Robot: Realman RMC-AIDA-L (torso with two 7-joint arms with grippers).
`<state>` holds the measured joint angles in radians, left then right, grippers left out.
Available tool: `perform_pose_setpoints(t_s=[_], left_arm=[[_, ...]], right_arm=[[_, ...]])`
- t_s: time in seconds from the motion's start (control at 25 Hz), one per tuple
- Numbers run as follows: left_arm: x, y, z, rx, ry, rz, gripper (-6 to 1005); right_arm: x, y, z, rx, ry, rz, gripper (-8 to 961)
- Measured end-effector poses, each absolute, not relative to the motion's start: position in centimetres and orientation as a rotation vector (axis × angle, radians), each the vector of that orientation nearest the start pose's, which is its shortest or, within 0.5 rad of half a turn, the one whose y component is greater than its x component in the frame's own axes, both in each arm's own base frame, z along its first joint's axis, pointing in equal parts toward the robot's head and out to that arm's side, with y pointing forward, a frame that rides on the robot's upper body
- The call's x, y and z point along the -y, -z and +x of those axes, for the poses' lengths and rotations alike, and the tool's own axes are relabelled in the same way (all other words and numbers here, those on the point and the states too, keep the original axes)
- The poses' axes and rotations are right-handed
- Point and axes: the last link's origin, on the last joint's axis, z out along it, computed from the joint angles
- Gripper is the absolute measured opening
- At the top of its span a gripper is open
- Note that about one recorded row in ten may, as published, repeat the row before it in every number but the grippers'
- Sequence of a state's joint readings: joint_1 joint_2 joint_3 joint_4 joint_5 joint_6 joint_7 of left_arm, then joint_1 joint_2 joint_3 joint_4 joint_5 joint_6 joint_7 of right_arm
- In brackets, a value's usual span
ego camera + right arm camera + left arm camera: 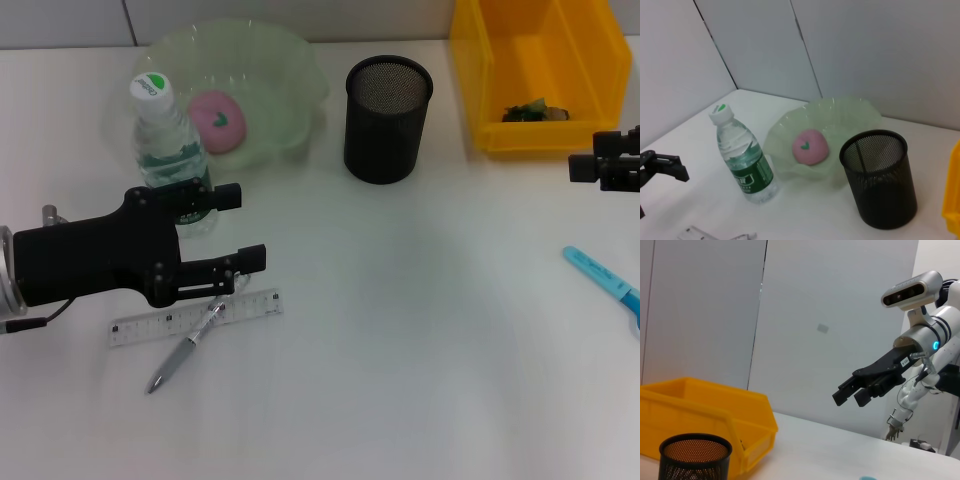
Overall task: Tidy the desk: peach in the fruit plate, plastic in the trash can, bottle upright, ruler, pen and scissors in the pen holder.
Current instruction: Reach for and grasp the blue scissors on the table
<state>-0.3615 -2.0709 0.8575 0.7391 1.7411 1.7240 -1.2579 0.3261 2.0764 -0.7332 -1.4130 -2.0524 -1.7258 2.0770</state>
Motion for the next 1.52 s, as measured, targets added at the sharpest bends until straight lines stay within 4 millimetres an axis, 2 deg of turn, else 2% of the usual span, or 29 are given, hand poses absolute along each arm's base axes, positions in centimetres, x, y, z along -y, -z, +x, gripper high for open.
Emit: perform_pose_setpoints(t_s=[0.28,0.64,0.88,1.12,1.52], left_arm=[[-28.2,-1.3,-26.0,0.408,0.945,-2.753,715],[-28.3,-1.3,-25.9,0.403,0.946,-2.757,714],[-28.5,-1.3,-25.7,0.393,0.945,-2.760,713],[-28.8,-1.3,-25.5,0.383,0.942,-2.762,712],[-29.0,-1.2,-25.5,0.384,0.936,-2.757,711]], right_arm=[[-30.3,-11.2,24.7,-1.007,-0.336,-2.533,594],[-30.3,-13.3,24.0,-1.242,0.025,-2.518,594],[-30.6,-14.4,24.1,-1.356,0.276,-2.428,595],[-31.0,-14.8,24.0,-1.356,0.429,-2.376,595],[-32.4,-12.5,23.4,-1.184,0.603,-2.402,595]])
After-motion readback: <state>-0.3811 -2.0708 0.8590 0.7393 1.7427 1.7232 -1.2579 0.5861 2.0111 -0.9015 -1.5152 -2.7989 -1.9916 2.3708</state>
